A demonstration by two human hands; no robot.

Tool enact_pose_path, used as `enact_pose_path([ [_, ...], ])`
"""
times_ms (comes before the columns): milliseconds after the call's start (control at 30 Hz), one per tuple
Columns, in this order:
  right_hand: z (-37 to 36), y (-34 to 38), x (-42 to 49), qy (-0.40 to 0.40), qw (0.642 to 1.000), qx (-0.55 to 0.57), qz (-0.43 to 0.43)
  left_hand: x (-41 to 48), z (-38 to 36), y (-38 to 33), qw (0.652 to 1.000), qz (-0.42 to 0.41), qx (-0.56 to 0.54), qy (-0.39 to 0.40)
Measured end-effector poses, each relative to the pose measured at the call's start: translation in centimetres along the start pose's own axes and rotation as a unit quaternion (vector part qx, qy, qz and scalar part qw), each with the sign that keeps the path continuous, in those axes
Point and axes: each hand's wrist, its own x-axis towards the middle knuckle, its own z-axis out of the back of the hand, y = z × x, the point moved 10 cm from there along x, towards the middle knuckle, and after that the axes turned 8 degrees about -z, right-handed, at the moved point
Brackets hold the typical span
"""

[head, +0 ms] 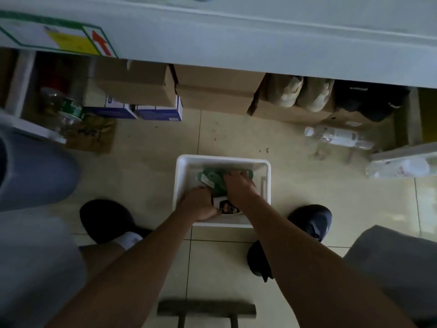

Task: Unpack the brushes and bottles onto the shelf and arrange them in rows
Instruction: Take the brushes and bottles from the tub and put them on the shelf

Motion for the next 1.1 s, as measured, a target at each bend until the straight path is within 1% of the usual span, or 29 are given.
enact_pose_path([
  [67, -1.1, -0.2, 0.7, 0.038, 0.998, -0.039, -0.016, -0.6, -0.1, -0.1, 0.999, 0.01, -0.031, -0.009],
  [133, -2.0, 0.2, 1.1, 0.06, 0.996, -0.061, -0.013, -1.0, -0.3, 0.0, 0.999, 0.019, -0.039, -0.023],
  [200, -2.2, 0.6, 1.2, 0.06, 0.996, -0.065, -0.009, -1.3, -0.4, 0.0, 0.998, 0.025, -0.034, -0.04],
  [267, -2.2, 0.3, 1.1, 0.061, 0.997, -0.043, -0.029, -1.7, -0.4, -0.1, 0.998, 0.03, -0.022, -0.047],
  [333, -2.2, 0.3, 0.7, 0.088, 0.994, -0.043, -0.042, -2.0, -0.3, -0.2, 0.998, 0.026, -0.009, -0.051],
  [467, -2.9, 0.2, 0.8, 0.129, 0.988, -0.074, -0.043, -2.2, -0.7, 0.1, 0.998, 0.02, 0.009, -0.05],
  [533, -3.1, 0.1, 0.7, 0.137, 0.985, -0.1, -0.032, -2.4, -0.9, 0.6, 0.999, 0.029, 0.001, -0.045],
  [600, -3.0, -0.1, 0.3, 0.144, 0.985, -0.093, -0.036, -2.4, -0.9, 0.9, 0.999, 0.029, -0.006, -0.045],
  [700, -2.2, -0.6, 0.3, 0.119, 0.991, -0.049, -0.041, -2.5, 0.0, 0.8, 0.998, 0.015, -0.008, -0.057],
  [800, -0.5, -0.2, -0.3, 0.061, 0.997, -0.052, -0.008, -2.9, 1.7, 0.1, 0.996, -0.003, -0.016, -0.082],
  [867, 0.6, -0.4, -1.0, 0.031, 0.998, -0.047, -0.009, -3.5, 3.2, -0.7, 0.995, -0.018, -0.02, -0.096],
  [1000, 3.5, 0.0, -3.7, -0.001, 0.997, -0.071, -0.011, -5.9, 6.2, -2.3, 0.994, -0.023, 0.02, -0.102],
  [1100, 6.1, 0.5, -6.4, -0.016, 0.996, -0.088, -0.001, -9.1, 9.1, -4.2, 0.988, -0.041, 0.047, -0.143],
])
